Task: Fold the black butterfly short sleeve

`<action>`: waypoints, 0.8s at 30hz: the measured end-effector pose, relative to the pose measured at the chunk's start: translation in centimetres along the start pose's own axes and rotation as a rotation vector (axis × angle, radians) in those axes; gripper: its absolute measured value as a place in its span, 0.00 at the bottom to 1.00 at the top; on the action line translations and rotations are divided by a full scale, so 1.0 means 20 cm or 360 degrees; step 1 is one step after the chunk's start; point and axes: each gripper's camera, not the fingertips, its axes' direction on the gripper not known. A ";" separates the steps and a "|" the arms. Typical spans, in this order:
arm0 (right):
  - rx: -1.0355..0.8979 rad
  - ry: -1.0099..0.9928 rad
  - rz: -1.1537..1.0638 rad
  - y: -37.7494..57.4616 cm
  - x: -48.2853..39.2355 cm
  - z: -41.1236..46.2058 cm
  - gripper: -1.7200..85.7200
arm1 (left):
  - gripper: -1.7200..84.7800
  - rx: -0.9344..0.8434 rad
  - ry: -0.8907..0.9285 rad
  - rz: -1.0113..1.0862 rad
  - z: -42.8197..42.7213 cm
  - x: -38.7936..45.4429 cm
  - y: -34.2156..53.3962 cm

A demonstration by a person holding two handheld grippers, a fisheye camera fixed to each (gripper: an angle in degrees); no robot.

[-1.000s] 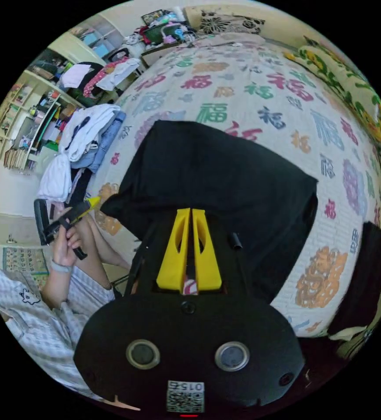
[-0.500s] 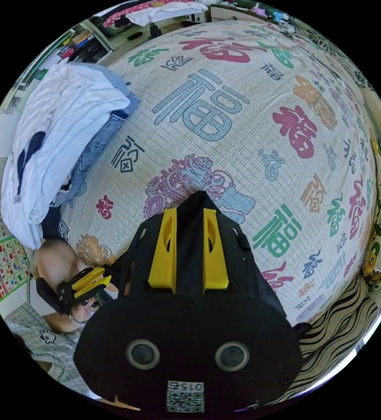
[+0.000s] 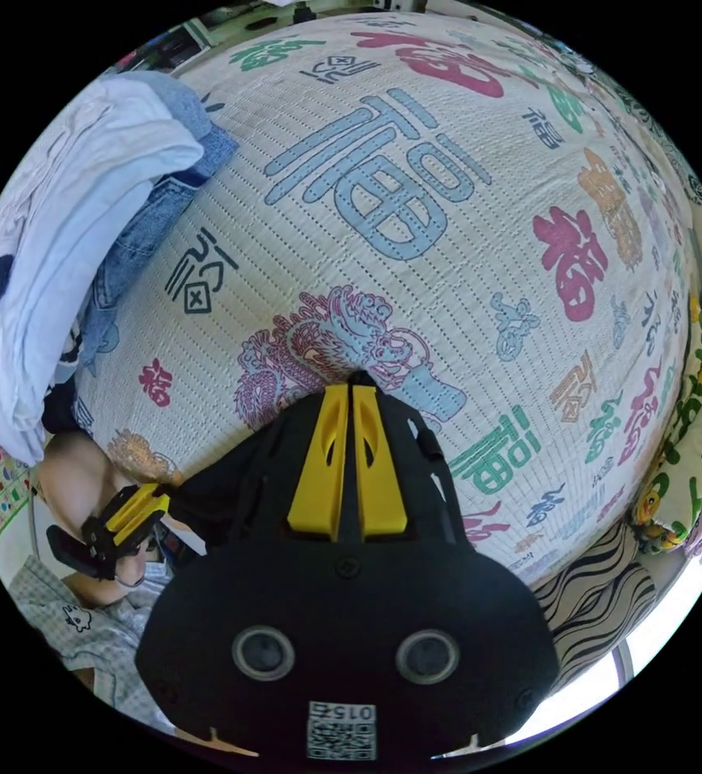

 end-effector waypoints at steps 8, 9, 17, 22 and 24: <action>0.0450 -0.0214 0.0048 0.48 0.25 -0.40 0.01 | 0.02 0.0309 0.0204 0.0350 -0.23 0.21 0.19; 0.0493 -0.0241 0.0063 0.54 0.29 -0.43 0.01 | 0.02 0.0374 0.0242 0.0494 -0.29 0.29 0.24; 0.0938 -0.0809 0.0495 1.72 1.08 -0.45 0.01 | 0.02 0.0327 0.0572 0.1273 -0.31 0.96 0.60; 0.1016 -0.0985 0.0817 2.23 1.43 -0.17 0.02 | 0.02 0.0054 0.0676 0.1626 -0.04 1.42 0.85; 0.0998 -0.1063 0.0913 2.34 1.52 -0.05 0.02 | 0.02 -0.0061 0.0630 0.1706 0.07 1.54 0.93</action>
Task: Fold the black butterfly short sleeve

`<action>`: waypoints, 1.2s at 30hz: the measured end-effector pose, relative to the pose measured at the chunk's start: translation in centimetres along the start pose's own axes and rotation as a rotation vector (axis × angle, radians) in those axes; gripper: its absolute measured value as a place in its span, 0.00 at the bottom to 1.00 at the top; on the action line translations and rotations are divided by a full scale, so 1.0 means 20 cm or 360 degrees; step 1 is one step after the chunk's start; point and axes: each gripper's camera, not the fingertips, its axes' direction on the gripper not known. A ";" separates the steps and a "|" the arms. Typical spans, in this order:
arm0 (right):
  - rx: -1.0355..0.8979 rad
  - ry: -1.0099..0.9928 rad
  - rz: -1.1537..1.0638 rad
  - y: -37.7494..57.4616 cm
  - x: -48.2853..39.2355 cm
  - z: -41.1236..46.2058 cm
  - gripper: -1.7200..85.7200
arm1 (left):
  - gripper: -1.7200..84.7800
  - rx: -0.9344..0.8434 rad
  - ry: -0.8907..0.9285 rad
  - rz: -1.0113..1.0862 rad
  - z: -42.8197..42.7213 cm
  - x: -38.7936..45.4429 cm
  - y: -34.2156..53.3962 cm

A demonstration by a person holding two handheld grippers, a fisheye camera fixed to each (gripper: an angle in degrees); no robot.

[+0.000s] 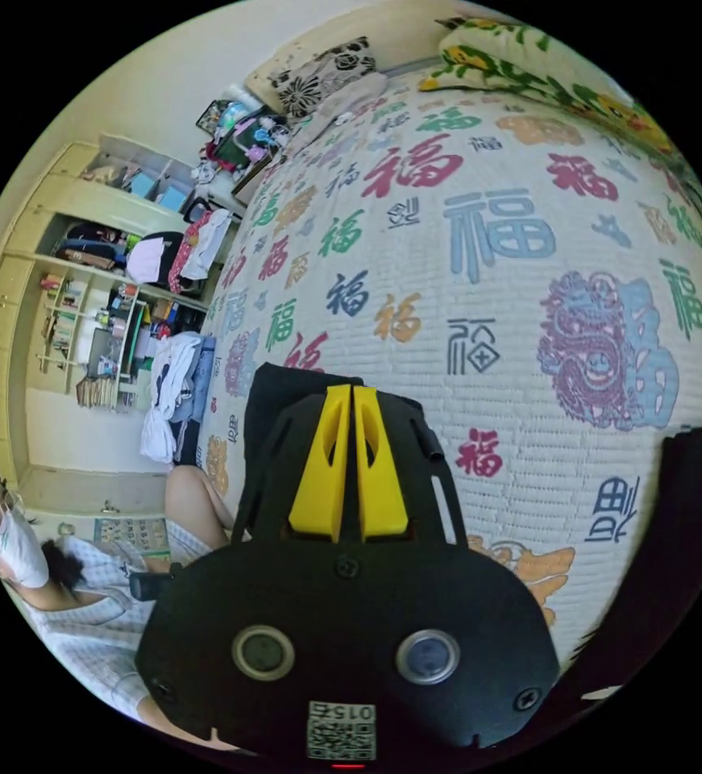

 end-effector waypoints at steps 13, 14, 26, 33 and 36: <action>0.0035 -0.0120 0.0111 0.08 0.35 -0.28 0.02 | 0.02 -0.0173 0.0057 0.0095 0.31 0.23 -0.19; 0.0038 -0.0116 0.0103 0.07 0.35 -0.32 0.02 | 0.02 -0.0159 0.0067 0.0104 0.31 0.24 -0.20; -0.0018 0.0190 0.0167 -0.18 0.27 -0.68 0.10 | 0.09 -0.0335 0.0347 0.0113 0.30 0.25 -0.42; -0.0396 0.0004 -0.0238 -0.67 -0.10 -0.70 0.14 | 0.07 0.0172 -0.0029 -0.0202 -0.16 -0.13 -0.56; -0.0808 -0.0123 -0.0184 -0.87 -0.10 -0.49 0.17 | 0.08 0.0068 -0.0168 -0.0306 -0.11 -0.29 -0.62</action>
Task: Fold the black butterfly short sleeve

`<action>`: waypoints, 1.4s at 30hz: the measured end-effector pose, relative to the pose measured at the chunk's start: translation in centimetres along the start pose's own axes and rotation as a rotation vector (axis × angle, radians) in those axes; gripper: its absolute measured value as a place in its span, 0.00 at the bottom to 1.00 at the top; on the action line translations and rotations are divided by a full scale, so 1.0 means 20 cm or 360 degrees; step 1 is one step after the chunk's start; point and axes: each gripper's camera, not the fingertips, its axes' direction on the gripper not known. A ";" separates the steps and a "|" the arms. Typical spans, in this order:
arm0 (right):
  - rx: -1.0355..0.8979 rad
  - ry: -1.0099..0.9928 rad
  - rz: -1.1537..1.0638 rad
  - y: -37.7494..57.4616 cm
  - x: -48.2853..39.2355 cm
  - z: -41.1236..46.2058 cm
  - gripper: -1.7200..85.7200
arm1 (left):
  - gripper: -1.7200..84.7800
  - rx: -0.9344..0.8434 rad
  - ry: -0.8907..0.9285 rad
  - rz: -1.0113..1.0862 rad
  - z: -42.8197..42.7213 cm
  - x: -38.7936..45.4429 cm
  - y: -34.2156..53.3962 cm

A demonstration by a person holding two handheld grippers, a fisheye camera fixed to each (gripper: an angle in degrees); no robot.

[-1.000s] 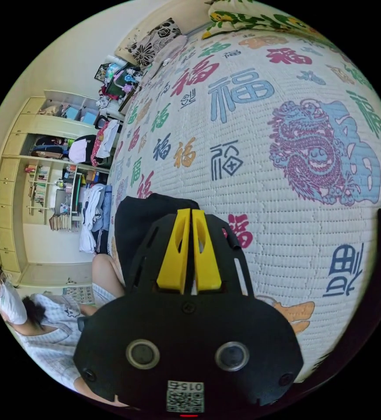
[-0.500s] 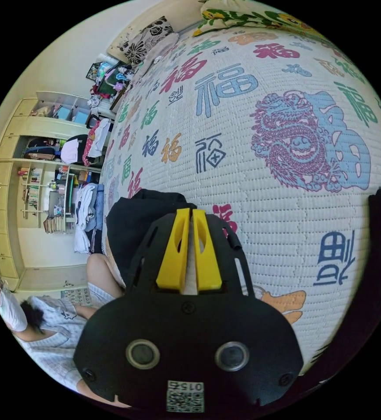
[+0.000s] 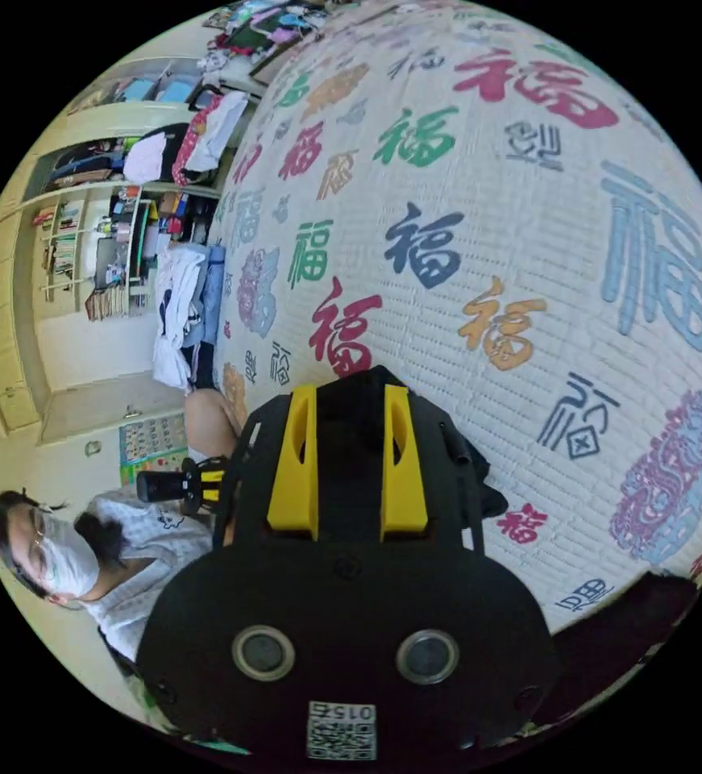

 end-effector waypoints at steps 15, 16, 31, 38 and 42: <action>-0.0593 -0.0415 -0.0188 -0.22 0.02 -0.07 0.04 | 0.08 -0.0138 0.0036 -0.0071 0.02 -0.08 -0.18; -0.0563 -0.0339 -0.0251 -0.24 -0.03 -0.11 0.04 | 0.08 -0.0130 0.0023 -0.0087 0.00 -0.09 -0.21; -0.0556 -0.0347 -0.0167 -0.38 -0.05 -0.23 0.13 | 0.07 -0.0168 0.0043 -0.0180 -0.22 -0.15 -0.46; -0.0817 -0.0399 -0.0021 -0.40 0.05 -0.08 0.15 | 0.02 -0.0153 0.0088 -0.0123 -0.35 -0.12 -0.60; -0.0804 -0.0548 0.0080 -0.36 0.16 0.02 0.12 | 0.01 -0.0149 0.0080 -0.0059 -0.42 -0.08 -0.68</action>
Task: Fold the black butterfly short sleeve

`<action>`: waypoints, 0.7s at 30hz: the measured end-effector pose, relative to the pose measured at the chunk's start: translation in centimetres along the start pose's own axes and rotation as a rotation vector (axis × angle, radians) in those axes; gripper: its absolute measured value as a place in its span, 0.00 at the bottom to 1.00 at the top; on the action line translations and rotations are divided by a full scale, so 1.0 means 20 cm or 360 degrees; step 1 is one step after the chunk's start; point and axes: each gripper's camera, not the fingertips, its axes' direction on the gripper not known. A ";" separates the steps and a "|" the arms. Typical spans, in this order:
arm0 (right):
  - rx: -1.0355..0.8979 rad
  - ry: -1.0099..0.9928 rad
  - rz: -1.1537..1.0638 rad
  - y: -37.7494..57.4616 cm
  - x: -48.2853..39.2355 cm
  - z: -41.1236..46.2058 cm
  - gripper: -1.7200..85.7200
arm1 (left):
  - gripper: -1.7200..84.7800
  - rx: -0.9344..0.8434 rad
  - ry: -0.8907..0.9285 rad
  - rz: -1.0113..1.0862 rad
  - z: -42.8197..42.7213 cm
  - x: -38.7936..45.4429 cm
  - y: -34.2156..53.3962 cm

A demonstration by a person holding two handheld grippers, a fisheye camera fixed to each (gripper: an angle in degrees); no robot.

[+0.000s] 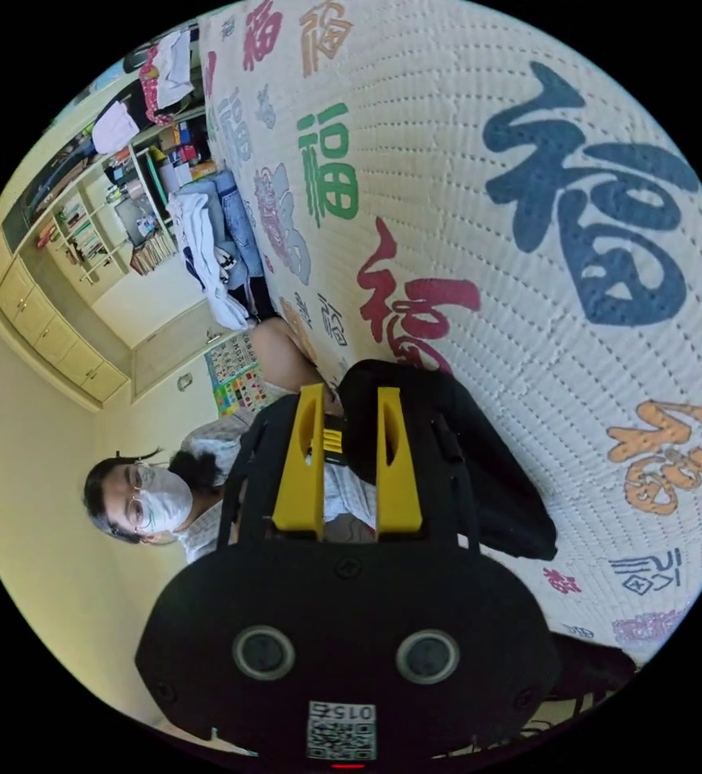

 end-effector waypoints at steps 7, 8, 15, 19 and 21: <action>0.0213 0.0374 -0.0533 0.08 -0.13 0.11 0.04 | 0.01 0.0009 0.0037 -0.0063 -0.17 -0.03 -0.14; 0.0264 0.0468 -0.0607 0.11 -0.14 0.14 0.04 | 0.01 0.0011 0.0037 -0.0069 -0.18 -0.04 -0.15; 0.0986 0.0486 -0.0417 0.41 0.06 0.12 0.10 | 0.08 -0.0021 0.0161 -0.0139 -0.39 -0.08 -0.34; 0.1111 0.0658 -0.0226 0.75 0.23 0.24 0.16 | 0.11 0.0222 0.0133 -0.0165 -0.63 -0.23 -0.55; 0.1114 0.0746 -0.0101 0.84 0.35 0.33 0.17 | 0.12 0.0242 0.0087 -0.0141 -0.68 -0.31 -0.69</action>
